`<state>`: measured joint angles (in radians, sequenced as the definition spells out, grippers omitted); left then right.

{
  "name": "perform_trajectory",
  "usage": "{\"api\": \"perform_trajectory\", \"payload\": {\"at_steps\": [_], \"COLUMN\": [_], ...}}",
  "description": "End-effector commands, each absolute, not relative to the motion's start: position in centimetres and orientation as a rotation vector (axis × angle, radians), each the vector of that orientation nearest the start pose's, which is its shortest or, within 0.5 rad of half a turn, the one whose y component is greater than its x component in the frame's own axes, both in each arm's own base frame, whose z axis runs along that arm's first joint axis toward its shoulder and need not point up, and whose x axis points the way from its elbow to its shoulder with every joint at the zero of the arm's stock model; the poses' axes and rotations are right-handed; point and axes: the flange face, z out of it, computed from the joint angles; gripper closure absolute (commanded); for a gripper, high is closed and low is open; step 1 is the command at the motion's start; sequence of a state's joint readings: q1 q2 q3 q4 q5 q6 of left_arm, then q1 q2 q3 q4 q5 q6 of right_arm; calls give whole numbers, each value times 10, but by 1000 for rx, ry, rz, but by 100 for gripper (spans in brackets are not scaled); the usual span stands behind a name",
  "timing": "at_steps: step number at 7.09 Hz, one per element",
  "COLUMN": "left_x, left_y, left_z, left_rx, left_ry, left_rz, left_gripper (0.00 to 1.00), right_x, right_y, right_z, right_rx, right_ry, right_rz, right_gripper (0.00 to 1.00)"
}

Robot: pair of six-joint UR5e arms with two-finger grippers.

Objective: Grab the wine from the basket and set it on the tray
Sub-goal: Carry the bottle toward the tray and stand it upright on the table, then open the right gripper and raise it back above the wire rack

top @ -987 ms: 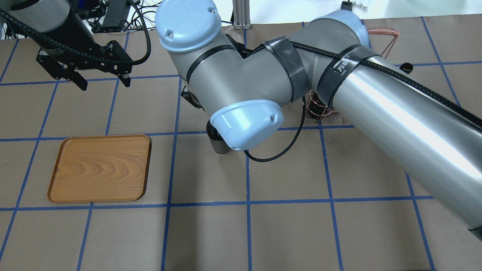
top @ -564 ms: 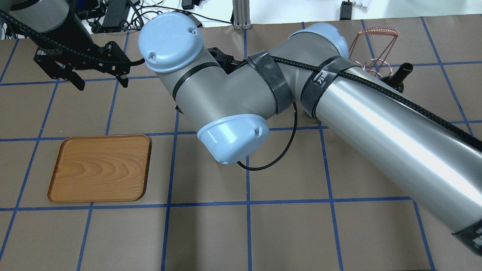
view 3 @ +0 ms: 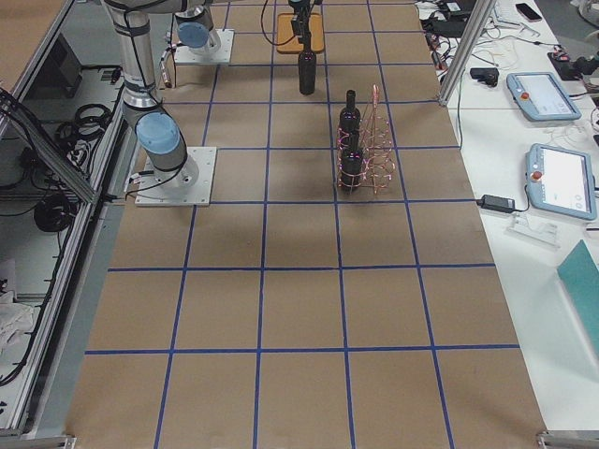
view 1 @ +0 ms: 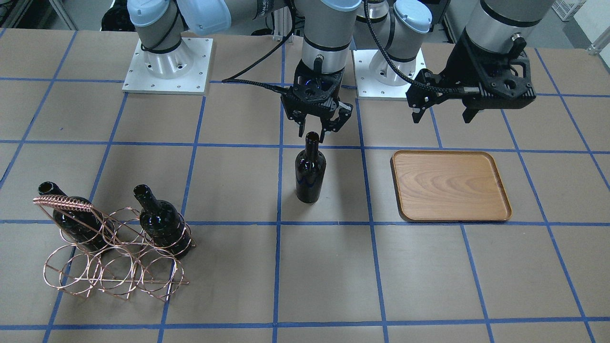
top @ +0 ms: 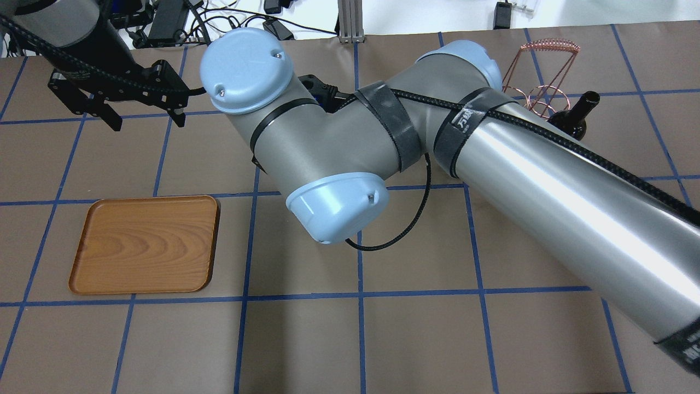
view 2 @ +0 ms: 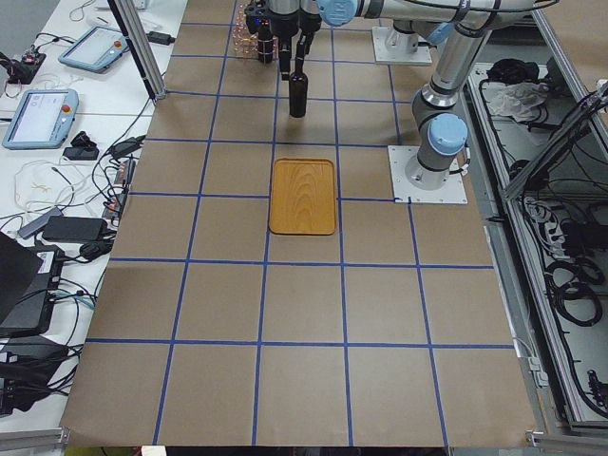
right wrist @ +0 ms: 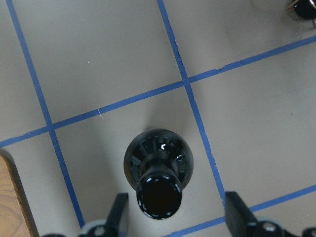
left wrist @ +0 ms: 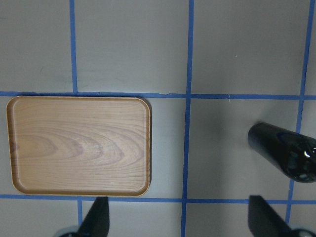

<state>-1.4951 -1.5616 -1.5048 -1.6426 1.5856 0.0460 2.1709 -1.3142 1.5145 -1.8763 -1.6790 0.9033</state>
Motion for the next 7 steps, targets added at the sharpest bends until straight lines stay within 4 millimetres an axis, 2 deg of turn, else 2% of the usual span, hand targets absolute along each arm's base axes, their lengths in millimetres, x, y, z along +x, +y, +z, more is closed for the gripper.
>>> {"api": "perform_trajectory", "payload": {"at_steps": [1,2,3,4,5,7], "left_x": [-95,-95,-95,-97,-98,-98], "left_y": [-496,-497,-498,-501,-501,-500], "left_z": [517,517,516,512,511,511], "left_rx": [-46,-46,-48,-38,-36,-36], "left_ry": [3126,3124,3126,3126,3126,3126], "left_rz": [-3,-6,-6,6,8,13], "left_gripper": [0,0,0,0,0,0], "right_x": [414,371,314,255,202,121], "right_y": [-457,-487,-500,-517,-532,-544], "right_z": [434,456,485,505,513,502], "right_rx": [479,550,469,405,312,192], "right_ry": [3076,3070,3135,3155,3181,3224], "right_rz": [-293,-297,-217,-214,-203,26], "right_gripper": [0,0,0,0,0,0]}}
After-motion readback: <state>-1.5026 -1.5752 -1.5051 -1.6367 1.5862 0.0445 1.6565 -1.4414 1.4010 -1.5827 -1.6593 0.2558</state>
